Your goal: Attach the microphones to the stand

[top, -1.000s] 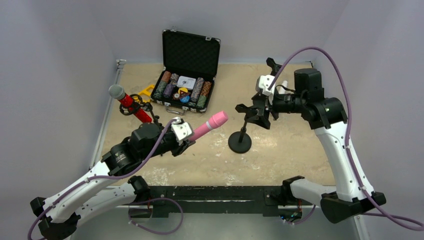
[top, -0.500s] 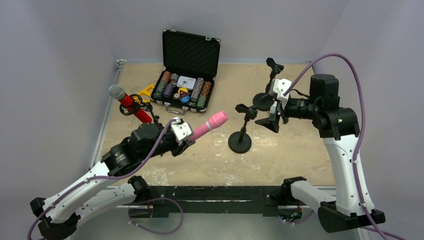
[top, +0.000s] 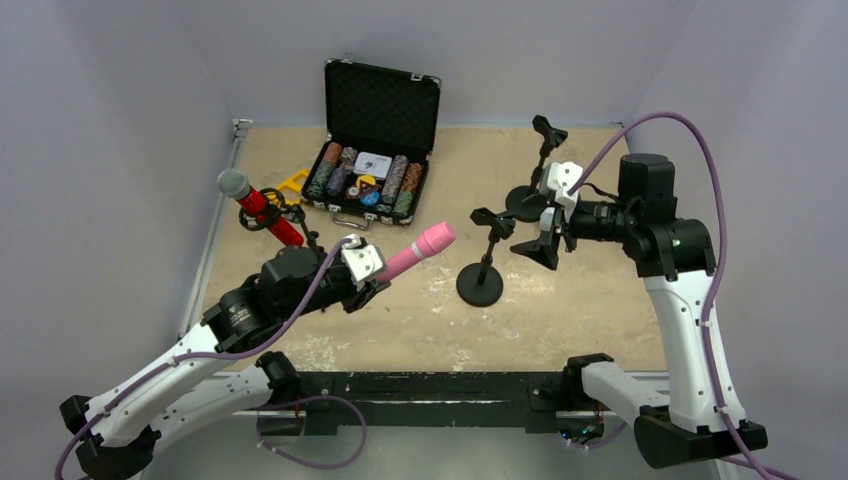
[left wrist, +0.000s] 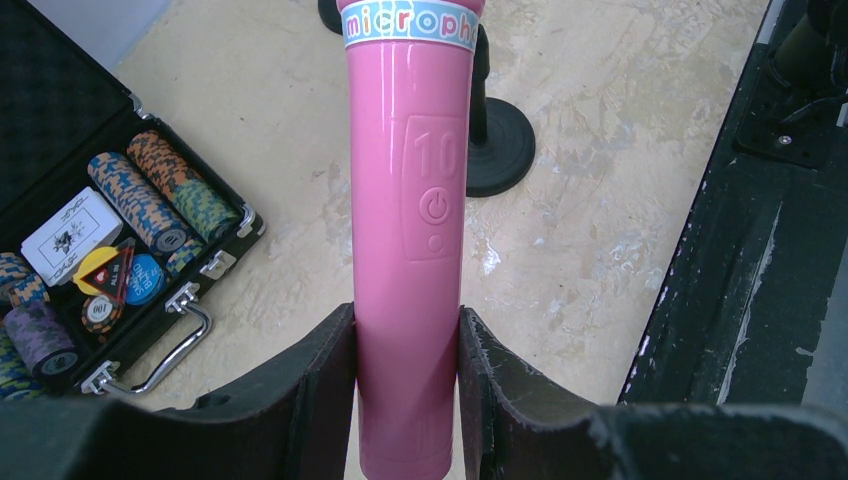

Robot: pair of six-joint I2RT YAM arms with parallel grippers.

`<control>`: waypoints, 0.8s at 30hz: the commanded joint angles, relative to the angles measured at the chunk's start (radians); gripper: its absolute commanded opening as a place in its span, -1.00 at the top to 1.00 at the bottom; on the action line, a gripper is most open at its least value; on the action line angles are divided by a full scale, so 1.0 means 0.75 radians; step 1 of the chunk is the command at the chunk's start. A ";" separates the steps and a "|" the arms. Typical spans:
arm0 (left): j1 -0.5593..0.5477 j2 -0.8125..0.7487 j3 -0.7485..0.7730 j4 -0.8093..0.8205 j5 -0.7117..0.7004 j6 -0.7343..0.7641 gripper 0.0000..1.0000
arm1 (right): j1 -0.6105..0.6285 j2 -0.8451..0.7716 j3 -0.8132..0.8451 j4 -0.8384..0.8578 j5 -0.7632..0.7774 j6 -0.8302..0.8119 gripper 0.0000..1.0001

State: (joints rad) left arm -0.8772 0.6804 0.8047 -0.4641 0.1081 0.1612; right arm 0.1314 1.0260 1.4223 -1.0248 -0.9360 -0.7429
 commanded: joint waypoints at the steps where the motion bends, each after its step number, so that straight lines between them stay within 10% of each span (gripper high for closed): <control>1: 0.006 -0.013 0.002 0.085 0.007 0.023 1.00 | -0.005 -0.014 -0.007 0.015 -0.051 -0.025 -0.75; 24: 0.006 -0.010 0.000 0.085 0.013 0.026 1.00 | -0.006 0.008 0.000 -0.055 -0.100 -0.111 -0.76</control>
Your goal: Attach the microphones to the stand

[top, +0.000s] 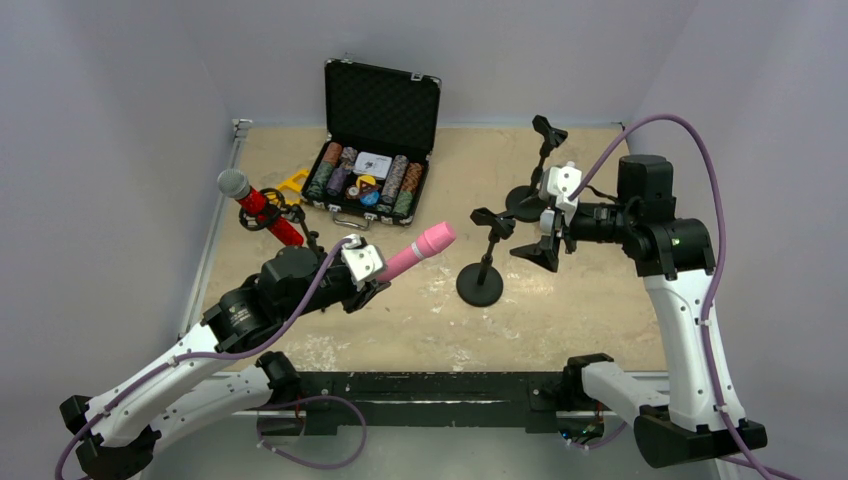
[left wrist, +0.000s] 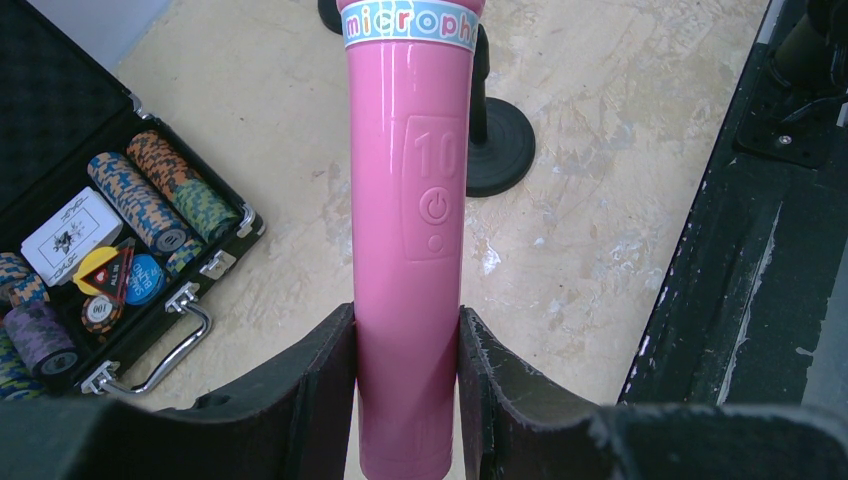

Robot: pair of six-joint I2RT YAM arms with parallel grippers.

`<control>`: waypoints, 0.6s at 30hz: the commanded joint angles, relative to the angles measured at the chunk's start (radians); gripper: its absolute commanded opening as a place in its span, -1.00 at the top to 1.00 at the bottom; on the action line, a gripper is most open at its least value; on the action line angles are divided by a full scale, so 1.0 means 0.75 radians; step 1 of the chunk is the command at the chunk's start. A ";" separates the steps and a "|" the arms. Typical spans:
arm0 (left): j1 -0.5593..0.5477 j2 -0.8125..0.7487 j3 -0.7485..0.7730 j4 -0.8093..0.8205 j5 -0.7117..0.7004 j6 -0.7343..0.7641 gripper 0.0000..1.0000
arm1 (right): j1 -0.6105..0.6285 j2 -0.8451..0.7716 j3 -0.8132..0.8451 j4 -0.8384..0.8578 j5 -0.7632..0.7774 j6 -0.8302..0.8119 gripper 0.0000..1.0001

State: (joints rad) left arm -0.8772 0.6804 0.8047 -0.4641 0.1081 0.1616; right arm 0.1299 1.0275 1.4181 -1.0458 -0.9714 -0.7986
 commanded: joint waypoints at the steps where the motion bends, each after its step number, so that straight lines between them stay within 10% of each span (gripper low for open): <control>1: 0.006 -0.011 0.000 0.084 0.013 0.024 1.00 | -0.004 0.006 0.006 -0.030 -0.054 -0.041 -0.76; 18: 0.006 -0.011 0.000 0.085 0.016 0.026 1.00 | -0.003 0.033 0.028 -0.080 -0.061 -0.088 -0.76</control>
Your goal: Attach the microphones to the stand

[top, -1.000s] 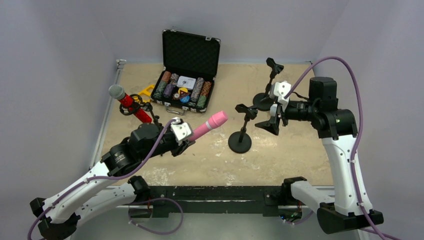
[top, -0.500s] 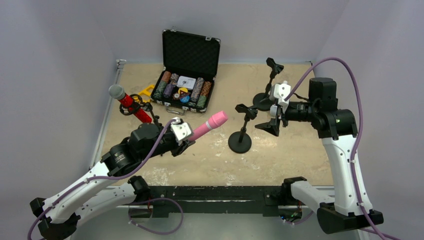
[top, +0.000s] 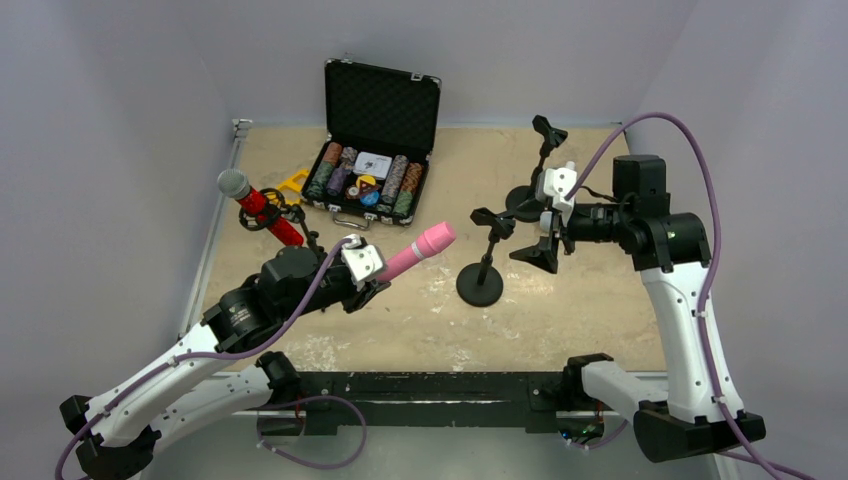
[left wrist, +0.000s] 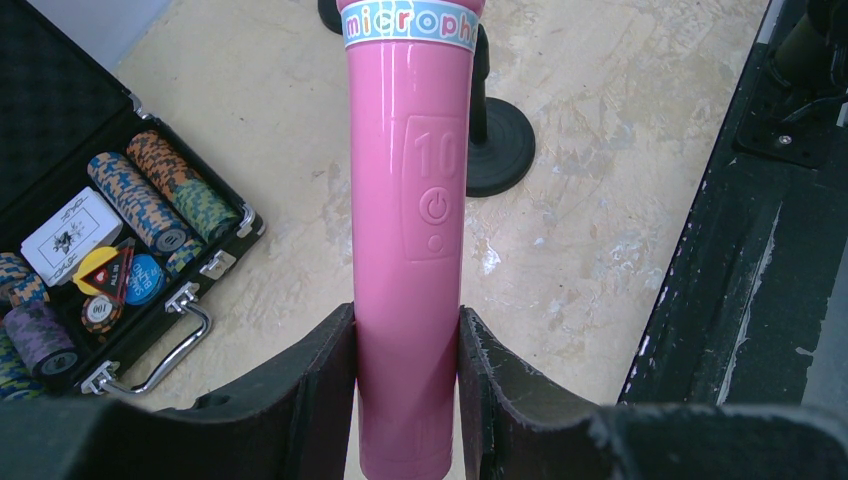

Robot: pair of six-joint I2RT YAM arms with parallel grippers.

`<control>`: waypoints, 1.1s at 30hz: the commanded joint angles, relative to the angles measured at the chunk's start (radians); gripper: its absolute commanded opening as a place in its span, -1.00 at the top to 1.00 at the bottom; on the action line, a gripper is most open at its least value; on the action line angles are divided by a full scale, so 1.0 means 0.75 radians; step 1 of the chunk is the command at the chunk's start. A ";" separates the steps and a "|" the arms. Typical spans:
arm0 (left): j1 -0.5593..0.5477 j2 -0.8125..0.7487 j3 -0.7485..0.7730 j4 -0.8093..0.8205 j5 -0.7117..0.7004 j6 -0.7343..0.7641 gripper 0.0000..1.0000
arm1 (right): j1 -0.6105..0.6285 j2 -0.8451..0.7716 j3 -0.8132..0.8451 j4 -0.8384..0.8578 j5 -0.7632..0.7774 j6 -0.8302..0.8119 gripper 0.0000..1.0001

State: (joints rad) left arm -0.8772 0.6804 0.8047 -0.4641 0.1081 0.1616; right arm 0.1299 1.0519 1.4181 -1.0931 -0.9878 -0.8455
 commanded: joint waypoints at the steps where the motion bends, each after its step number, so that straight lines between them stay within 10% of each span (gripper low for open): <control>1: 0.006 -0.011 0.000 0.085 0.016 0.025 1.00 | -0.003 0.000 0.026 -0.017 -0.037 -0.028 -0.76; 33: 0.006 -0.011 -0.001 0.087 0.015 0.026 1.00 | -0.002 0.011 -0.001 -0.068 -0.047 -0.138 -0.76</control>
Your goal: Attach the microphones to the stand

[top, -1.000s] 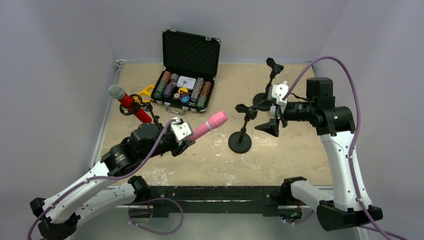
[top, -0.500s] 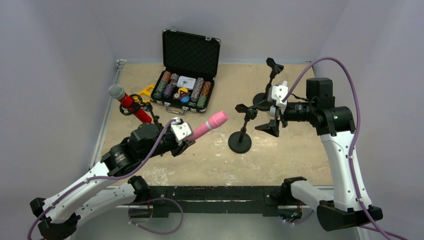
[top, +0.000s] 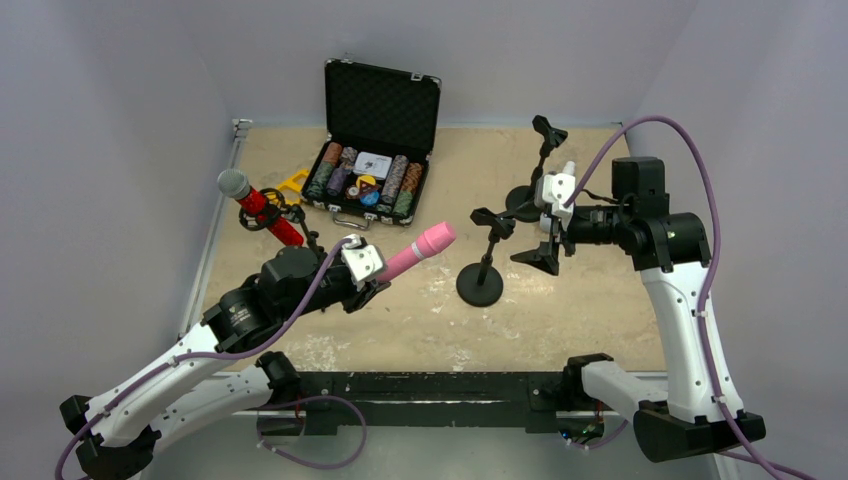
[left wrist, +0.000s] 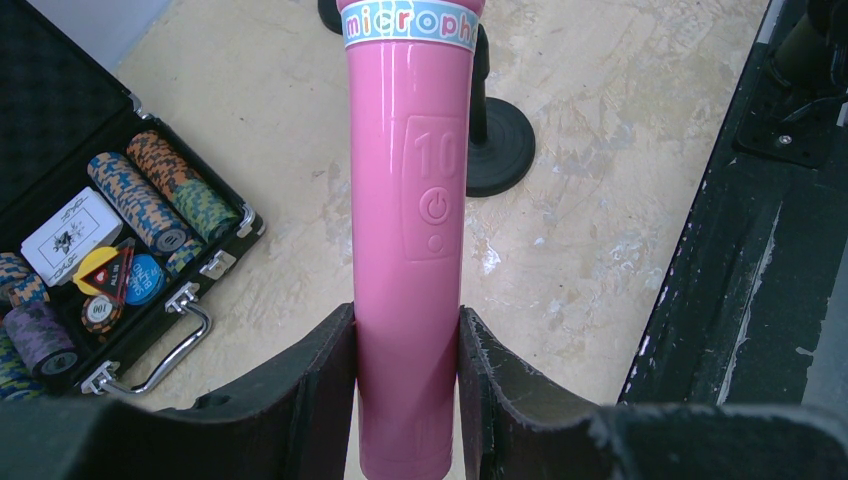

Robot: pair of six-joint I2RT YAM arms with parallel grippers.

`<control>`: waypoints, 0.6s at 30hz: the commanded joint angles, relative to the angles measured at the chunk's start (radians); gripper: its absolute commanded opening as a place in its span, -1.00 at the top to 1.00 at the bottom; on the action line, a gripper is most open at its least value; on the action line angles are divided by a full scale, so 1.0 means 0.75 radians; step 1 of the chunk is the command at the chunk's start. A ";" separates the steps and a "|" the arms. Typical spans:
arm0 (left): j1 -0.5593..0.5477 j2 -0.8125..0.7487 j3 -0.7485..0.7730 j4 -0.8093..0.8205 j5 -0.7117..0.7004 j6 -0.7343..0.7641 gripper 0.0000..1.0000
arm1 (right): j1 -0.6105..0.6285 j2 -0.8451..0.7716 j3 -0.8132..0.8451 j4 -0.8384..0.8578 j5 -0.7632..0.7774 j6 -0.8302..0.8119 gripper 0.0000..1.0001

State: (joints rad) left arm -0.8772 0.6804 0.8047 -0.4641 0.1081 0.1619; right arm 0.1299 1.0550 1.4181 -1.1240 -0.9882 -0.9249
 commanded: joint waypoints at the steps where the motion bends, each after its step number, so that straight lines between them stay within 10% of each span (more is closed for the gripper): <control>1: 0.006 -0.011 -0.002 0.086 0.015 0.027 1.00 | -0.002 0.005 0.001 -0.027 -0.047 -0.033 -0.76; 18: 0.006 -0.012 -0.003 0.087 0.017 0.027 1.00 | -0.002 0.000 0.006 -0.094 -0.085 -0.254 -0.83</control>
State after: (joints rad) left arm -0.8772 0.6804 0.8043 -0.4641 0.1081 0.1619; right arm 0.1299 1.0546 1.4136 -1.1606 -1.0096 -1.0302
